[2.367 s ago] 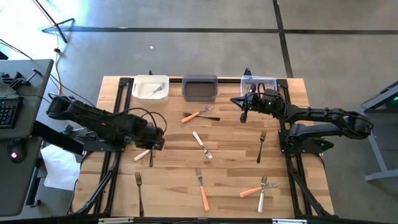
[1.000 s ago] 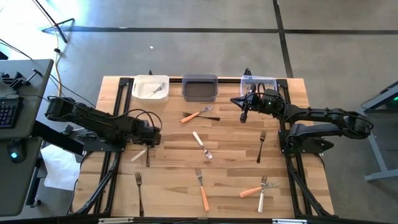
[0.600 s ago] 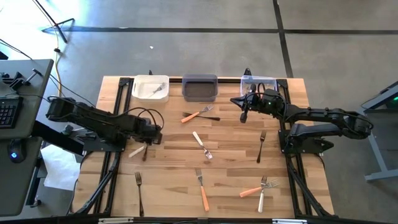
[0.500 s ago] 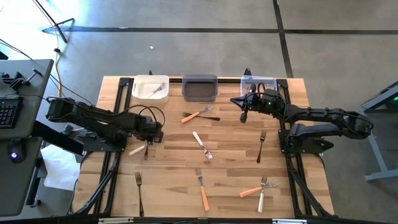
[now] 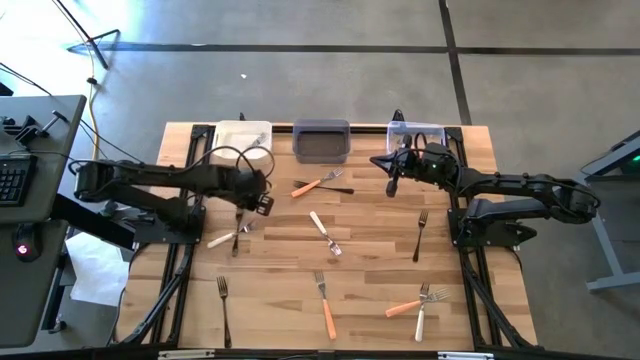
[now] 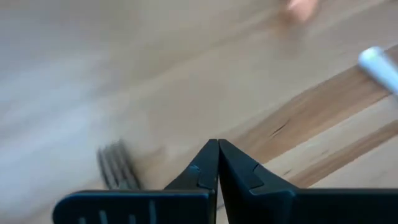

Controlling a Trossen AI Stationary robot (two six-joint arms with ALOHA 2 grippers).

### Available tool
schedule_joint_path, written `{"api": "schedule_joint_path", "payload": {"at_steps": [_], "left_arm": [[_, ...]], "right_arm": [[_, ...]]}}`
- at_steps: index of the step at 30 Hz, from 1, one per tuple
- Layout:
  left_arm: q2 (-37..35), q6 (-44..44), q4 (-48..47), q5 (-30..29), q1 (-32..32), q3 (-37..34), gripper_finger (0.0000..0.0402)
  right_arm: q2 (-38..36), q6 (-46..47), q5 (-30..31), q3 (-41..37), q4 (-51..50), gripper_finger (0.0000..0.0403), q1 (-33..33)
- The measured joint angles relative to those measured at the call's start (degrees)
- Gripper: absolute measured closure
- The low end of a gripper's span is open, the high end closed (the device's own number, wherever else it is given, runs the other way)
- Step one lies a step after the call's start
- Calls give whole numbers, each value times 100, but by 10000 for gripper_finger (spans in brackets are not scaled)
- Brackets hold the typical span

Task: Sort silverware by color (type)
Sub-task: Put the black fork into the black bin

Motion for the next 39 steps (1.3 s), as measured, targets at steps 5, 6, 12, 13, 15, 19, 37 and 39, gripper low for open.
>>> {"api": "schedule_joint_path", "payload": {"at_steps": [5,6,12,13,15,19,37,39], "left_arm": [[0,873,258,4,147,118,401],[0,1043,313,4,152,138,401],[-2,1902,848,93,88,242,401],[-2,2032,976,130,64,244,401],[-2,2234,1169,200,20,251,401],[-2,2655,1374,264,-76,250,401],[-4,3452,1117,272,-238,288,402],[-4,3550,935,268,-238,393,402]], "right_arm": [[0,170,0,0,80,402,0],[1,254,0,0,78,402,0],[1,806,20,0,-147,403,231],[0,858,94,0,-196,403,337],[2,860,395,0,-293,403,608],[2,838,1128,0,-317,403,1167],[2,1162,2419,0,-207,403,2326],[2,1169,2420,-1,-173,403,2326]]}}
